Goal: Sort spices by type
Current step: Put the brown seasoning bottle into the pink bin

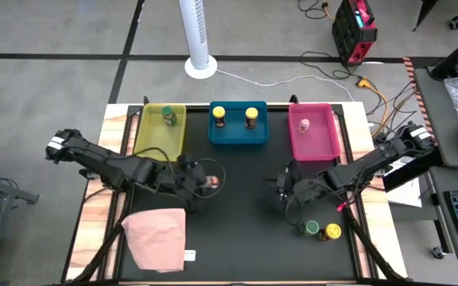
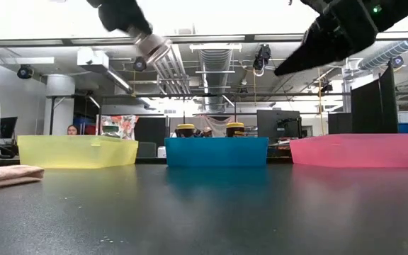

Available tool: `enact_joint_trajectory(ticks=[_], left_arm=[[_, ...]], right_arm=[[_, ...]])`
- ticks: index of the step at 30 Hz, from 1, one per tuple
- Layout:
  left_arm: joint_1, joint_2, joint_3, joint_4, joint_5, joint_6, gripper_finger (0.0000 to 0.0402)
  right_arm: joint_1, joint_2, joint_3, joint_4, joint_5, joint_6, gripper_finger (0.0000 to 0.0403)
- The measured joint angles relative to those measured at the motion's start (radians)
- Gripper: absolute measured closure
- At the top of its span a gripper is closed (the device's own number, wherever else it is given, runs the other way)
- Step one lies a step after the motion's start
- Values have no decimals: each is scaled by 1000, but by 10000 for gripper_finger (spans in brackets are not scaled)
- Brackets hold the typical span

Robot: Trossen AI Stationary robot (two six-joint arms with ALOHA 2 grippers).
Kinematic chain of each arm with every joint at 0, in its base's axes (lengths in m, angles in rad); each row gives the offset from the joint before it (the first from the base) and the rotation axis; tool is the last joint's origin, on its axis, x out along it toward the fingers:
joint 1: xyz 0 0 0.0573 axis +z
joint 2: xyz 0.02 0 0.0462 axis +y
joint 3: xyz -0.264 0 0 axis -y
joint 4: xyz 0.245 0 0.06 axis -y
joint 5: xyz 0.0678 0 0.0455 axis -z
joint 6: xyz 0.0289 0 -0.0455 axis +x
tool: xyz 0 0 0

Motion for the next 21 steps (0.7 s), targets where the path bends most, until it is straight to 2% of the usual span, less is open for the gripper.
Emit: enact_joint_trajectory(ticks=[4,9,12,14,18,21], left_arm=[[1,0,-35,211,0,187,241],[8,10,-117,426,0,329,241],[17,19,-154,542,0,359,241],[26,28,-176,588,-1,367,241],[36,56,-201,652,0,373,241],[38,85,-214,709,1,389,241]], right_arm=[[0,0,-6,72,0,-33,390],[0,0,-6,115,-22,-32,390],[0,0,-6,138,-56,-35,390],[0,0,-6,155,-103,-50,390],[0,0,-5,175,-133,-58,388],[0,0,-6,175,-133,-64,366]])
